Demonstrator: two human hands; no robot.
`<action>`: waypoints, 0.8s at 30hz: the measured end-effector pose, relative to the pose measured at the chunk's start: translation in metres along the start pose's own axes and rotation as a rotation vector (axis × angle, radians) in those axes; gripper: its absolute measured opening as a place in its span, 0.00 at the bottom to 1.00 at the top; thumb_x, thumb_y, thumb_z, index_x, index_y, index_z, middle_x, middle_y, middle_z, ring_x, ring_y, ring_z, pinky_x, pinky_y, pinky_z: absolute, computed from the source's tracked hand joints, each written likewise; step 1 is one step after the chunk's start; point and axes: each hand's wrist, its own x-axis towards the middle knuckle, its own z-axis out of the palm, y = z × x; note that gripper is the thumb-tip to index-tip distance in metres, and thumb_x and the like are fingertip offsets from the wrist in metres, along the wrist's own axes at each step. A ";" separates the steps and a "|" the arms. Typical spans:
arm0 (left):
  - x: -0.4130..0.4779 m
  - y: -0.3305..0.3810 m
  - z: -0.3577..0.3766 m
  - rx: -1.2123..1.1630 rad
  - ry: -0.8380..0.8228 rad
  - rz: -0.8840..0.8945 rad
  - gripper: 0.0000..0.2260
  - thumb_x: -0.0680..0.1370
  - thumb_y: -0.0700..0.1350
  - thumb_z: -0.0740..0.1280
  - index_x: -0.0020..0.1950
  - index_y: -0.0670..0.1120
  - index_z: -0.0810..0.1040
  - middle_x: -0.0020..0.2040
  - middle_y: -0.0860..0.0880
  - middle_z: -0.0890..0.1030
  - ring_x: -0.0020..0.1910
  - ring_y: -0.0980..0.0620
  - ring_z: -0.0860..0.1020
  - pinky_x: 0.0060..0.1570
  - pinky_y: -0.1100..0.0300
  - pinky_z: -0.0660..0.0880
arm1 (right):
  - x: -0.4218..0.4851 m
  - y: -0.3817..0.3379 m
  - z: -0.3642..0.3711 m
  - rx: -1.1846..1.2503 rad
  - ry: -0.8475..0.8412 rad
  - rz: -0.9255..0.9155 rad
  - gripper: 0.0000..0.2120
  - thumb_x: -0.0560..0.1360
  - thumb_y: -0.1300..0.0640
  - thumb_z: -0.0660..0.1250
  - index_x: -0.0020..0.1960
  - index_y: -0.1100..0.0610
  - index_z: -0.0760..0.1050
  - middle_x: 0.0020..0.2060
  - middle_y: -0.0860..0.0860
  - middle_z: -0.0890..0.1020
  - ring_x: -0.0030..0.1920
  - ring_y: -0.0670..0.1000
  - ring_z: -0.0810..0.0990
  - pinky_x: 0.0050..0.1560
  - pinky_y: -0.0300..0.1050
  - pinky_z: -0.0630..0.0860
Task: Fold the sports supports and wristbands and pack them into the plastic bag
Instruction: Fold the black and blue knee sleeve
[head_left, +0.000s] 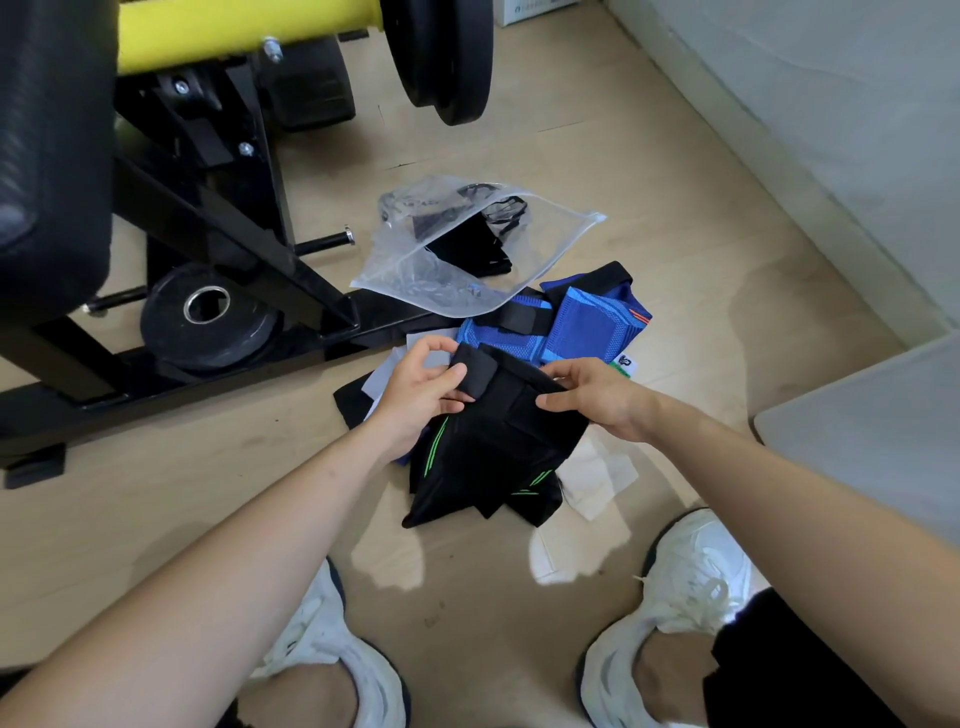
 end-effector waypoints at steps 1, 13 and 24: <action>0.000 0.000 0.001 0.001 -0.011 0.003 0.09 0.83 0.38 0.65 0.57 0.52 0.73 0.41 0.47 0.85 0.39 0.49 0.81 0.39 0.62 0.76 | 0.000 -0.001 0.001 -0.006 -0.001 -0.003 0.10 0.75 0.67 0.70 0.56 0.64 0.79 0.50 0.57 0.85 0.47 0.53 0.85 0.51 0.46 0.82; 0.001 -0.011 0.013 0.198 0.106 0.046 0.19 0.68 0.45 0.79 0.56 0.55 0.79 0.58 0.51 0.81 0.56 0.52 0.80 0.54 0.57 0.79 | -0.006 -0.014 0.010 0.020 -0.062 -0.117 0.22 0.77 0.71 0.67 0.66 0.53 0.75 0.53 0.58 0.84 0.49 0.48 0.85 0.49 0.41 0.81; -0.008 -0.003 0.029 0.176 0.050 0.092 0.09 0.73 0.41 0.75 0.50 0.51 0.82 0.48 0.53 0.83 0.40 0.58 0.79 0.37 0.62 0.77 | -0.007 -0.021 0.021 -0.271 -0.106 -0.172 0.32 0.76 0.56 0.72 0.75 0.39 0.64 0.53 0.38 0.77 0.53 0.37 0.76 0.51 0.28 0.72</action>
